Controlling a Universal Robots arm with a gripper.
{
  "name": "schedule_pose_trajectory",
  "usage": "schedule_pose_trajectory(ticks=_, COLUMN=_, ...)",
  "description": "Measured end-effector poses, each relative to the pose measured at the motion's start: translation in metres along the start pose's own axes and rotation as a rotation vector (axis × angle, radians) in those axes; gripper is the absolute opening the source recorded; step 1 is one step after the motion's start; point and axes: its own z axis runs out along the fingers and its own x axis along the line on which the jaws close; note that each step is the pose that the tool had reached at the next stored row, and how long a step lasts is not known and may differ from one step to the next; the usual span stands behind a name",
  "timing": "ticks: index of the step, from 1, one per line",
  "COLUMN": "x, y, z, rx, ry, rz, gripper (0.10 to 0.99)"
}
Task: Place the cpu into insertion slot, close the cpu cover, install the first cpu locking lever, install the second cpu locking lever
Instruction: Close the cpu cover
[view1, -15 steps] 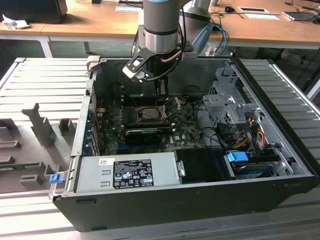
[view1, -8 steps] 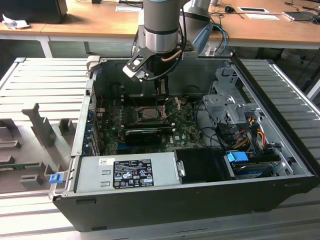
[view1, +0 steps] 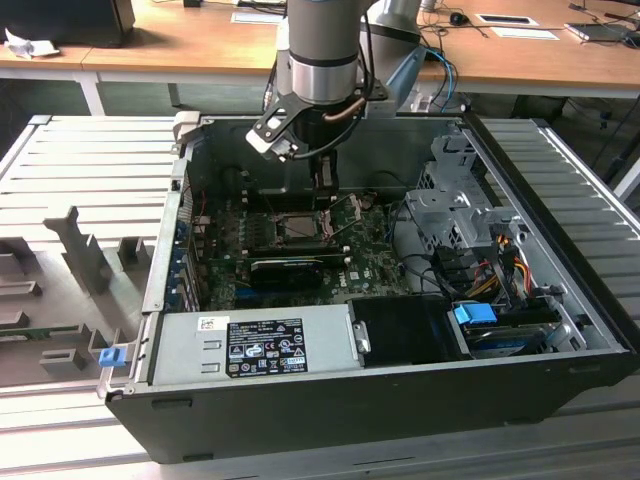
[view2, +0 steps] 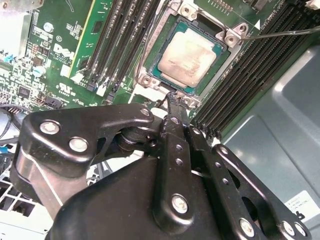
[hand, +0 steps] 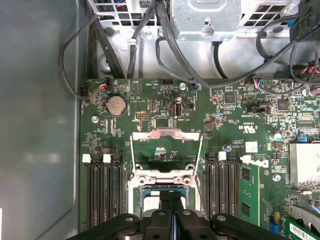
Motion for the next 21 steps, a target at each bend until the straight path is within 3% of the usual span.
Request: schedule_pose_trajectory(ticks=21, x=0.0001, y=0.0027, z=-0.0034, rx=0.0, ry=0.0, rz=0.0, gripper=0.106)
